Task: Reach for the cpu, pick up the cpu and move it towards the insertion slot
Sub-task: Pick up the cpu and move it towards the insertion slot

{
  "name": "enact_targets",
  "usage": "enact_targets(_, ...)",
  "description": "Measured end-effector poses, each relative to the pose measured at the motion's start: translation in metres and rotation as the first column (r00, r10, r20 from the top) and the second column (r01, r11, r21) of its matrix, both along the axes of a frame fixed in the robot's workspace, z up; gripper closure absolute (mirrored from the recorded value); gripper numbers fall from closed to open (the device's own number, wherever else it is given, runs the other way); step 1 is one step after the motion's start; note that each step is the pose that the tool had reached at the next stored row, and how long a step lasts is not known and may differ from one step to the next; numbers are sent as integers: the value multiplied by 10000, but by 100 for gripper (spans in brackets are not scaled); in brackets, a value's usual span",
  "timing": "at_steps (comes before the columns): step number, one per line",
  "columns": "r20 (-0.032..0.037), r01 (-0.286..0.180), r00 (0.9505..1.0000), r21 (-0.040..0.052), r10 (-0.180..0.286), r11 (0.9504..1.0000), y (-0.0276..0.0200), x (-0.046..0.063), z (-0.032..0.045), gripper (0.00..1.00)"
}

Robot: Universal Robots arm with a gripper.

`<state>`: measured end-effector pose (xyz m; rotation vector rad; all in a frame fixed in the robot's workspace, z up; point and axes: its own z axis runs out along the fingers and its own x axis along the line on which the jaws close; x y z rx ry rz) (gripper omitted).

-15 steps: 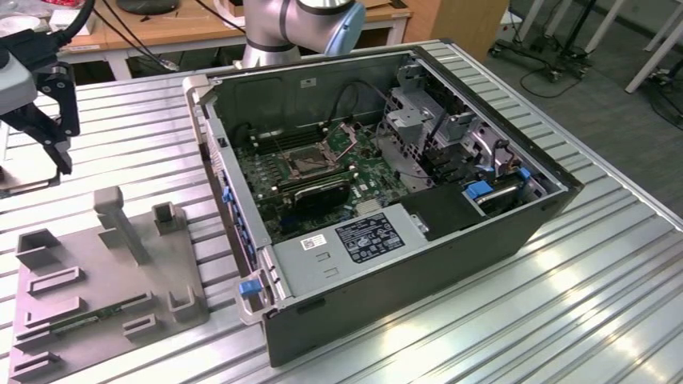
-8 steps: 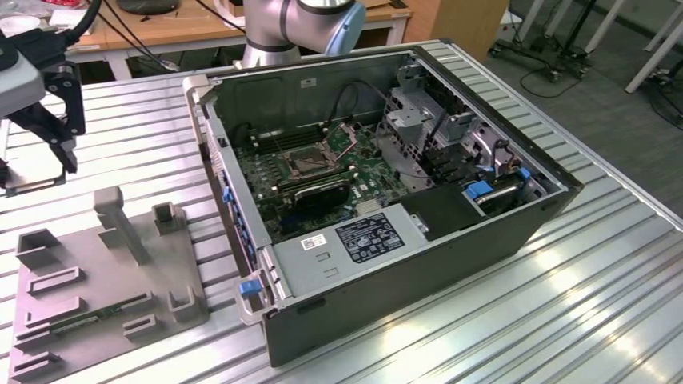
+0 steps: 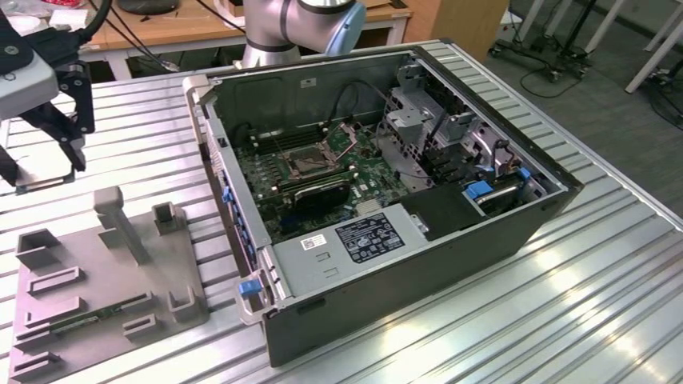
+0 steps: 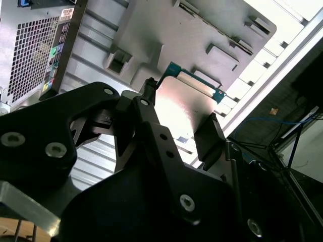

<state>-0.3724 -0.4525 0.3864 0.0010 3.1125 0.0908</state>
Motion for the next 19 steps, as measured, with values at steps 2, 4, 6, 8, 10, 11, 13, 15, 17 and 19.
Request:
enact_targets(2,0,0,10000,0,0,10000,0,15,0,45)
enact_targets(4,0,0,10000,0,0,10000,0,30,0,45)
enact_targets(6,0,0,10000,-1,0,10000,0,45,0,45)
enact_targets(8,0,0,10000,0,0,10000,0,60,0,45)
enact_targets(10,-1,0,10000,0,0,10000,0,74,0,45)
enact_targets(11,0,0,10000,0,0,10000,0,80,0,45)
enact_targets(13,0,0,10000,-1,0,10000,0,93,0,45)
enact_targets(15,-1,0,10000,0,0,10000,0,111,0,45)
enact_targets(17,0,0,10000,0,0,10000,0,128,0,45)
enact_targets(19,0,0,10000,0,0,10000,0,140,0,45)
